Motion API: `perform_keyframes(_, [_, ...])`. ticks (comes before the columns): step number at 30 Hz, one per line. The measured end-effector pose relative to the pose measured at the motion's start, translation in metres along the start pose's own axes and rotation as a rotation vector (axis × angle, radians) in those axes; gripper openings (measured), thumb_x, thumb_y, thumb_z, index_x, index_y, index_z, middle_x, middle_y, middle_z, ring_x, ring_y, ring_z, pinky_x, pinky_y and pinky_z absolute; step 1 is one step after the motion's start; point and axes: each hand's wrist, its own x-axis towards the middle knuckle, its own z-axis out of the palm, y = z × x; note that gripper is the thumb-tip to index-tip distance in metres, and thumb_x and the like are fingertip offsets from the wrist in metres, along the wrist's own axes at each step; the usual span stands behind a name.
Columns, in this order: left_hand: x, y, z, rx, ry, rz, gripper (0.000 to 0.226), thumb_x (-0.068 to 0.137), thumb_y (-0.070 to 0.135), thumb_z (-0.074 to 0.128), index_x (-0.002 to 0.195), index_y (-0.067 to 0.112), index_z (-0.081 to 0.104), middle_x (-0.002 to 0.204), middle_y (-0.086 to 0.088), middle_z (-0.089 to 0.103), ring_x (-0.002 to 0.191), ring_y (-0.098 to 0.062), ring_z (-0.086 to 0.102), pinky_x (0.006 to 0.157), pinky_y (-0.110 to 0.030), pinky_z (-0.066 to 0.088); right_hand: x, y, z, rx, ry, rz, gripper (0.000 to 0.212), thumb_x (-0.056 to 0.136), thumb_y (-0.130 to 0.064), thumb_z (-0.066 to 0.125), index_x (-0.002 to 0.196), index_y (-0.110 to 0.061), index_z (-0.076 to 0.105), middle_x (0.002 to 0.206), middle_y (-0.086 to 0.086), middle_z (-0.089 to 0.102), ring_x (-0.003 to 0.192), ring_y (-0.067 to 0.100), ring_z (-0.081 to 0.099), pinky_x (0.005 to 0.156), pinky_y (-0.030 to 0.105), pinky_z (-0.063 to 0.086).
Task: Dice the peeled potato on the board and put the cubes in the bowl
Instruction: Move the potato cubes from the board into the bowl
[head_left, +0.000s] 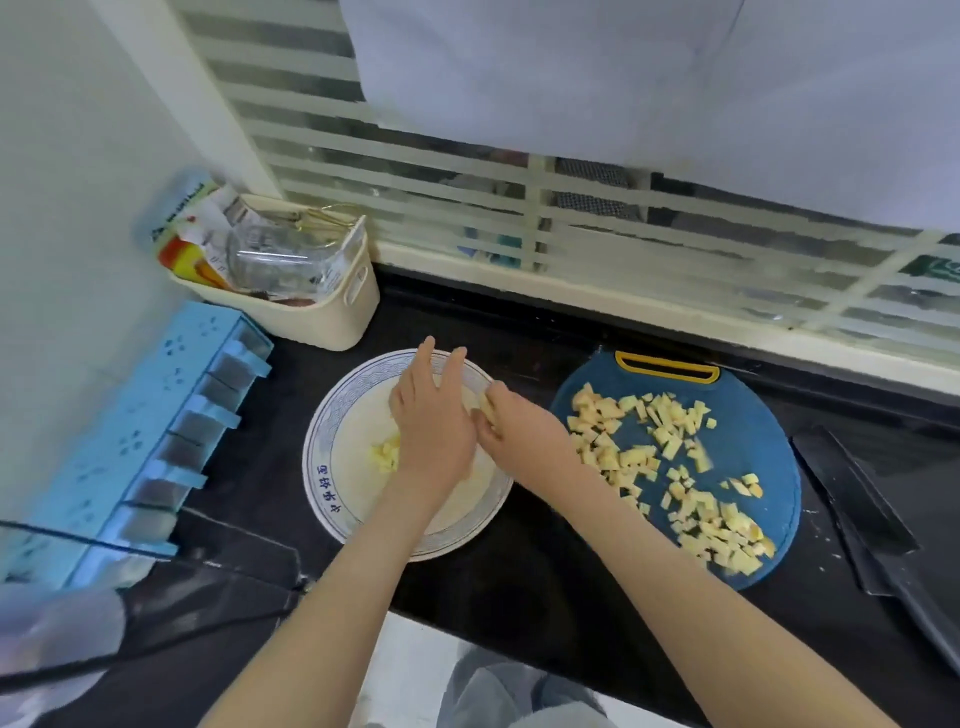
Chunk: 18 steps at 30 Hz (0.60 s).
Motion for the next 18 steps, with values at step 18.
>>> perform_keyframes(18, [-0.003, -0.006, 0.006, -0.071, -0.074, 0.006, 0.065, 0.087, -0.002, 0.045, 0.147, 0.017, 0.03, 0.152, -0.009, 0.024, 0.134, -0.027, 0.029, 0.105, -0.038, 0.028, 0.003, 0.0, 0.003, 0.216, 0.038, 0.029, 0.061, 0.095, 0.004, 0.041, 0.152, -0.01, 0.022, 0.143, 0.011, 0.035, 0.124, 0.024, 0.033, 0.104, 0.025, 0.023])
